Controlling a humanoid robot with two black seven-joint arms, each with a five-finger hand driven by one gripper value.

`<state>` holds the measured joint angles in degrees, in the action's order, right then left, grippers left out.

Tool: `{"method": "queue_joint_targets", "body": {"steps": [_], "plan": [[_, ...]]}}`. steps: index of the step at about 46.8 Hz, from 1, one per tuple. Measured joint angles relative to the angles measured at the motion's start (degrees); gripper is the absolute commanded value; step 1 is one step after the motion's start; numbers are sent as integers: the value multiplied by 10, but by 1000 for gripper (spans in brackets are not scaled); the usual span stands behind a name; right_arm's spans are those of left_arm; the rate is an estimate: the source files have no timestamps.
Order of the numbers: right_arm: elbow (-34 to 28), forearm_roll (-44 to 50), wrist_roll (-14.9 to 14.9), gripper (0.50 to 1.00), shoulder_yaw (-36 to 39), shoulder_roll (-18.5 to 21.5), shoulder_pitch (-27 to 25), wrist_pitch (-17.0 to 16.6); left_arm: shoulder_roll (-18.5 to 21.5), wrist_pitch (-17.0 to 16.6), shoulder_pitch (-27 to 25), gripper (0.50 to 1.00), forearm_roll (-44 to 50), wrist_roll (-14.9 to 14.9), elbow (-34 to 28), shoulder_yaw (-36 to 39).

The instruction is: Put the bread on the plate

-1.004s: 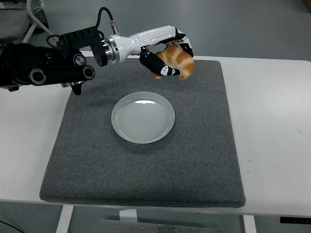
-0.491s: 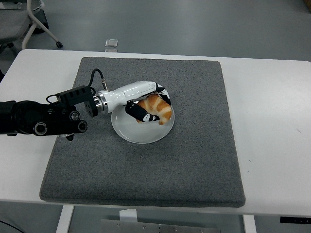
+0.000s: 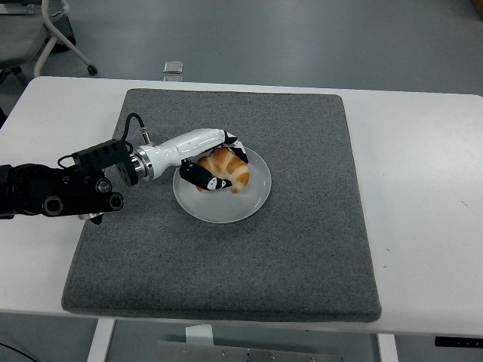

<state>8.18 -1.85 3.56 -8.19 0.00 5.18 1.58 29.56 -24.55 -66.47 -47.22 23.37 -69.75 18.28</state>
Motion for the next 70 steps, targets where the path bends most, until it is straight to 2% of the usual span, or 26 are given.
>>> {"method": "queue_joint_targets", "body": {"steps": [10,36,39,44,51,63,66,70], "plan": [[0,-1,0,930,-1,0,0,0,-3,-1,19,500,-1,7,24,-3],[0,-3,0,930,-2,0,-1,0,-4,-2,21,500,7,8,27,-13],[0,-3,0,930,-2,0,-2,0,-4,-2,21,518,8,8,27,-13],[0,-3,0,930,-2,0,-2,0,-5,-2,21,621,10,8,27,-14],[0,-3,0,930,-2,0,-2,0,-5,-4,38,733,12,8,28,-29],[0,-3,0,930,-2,0,-2,0,-5,-4,60,778,8,8,29,-48],[0,-3,0,930,-2,0,-2,0,-5,-4,60,810,8,8,29,-48],[0,-3,0,930,-2,0,-2,0,-6,-4,57,827,8,8,29,-49]]}}
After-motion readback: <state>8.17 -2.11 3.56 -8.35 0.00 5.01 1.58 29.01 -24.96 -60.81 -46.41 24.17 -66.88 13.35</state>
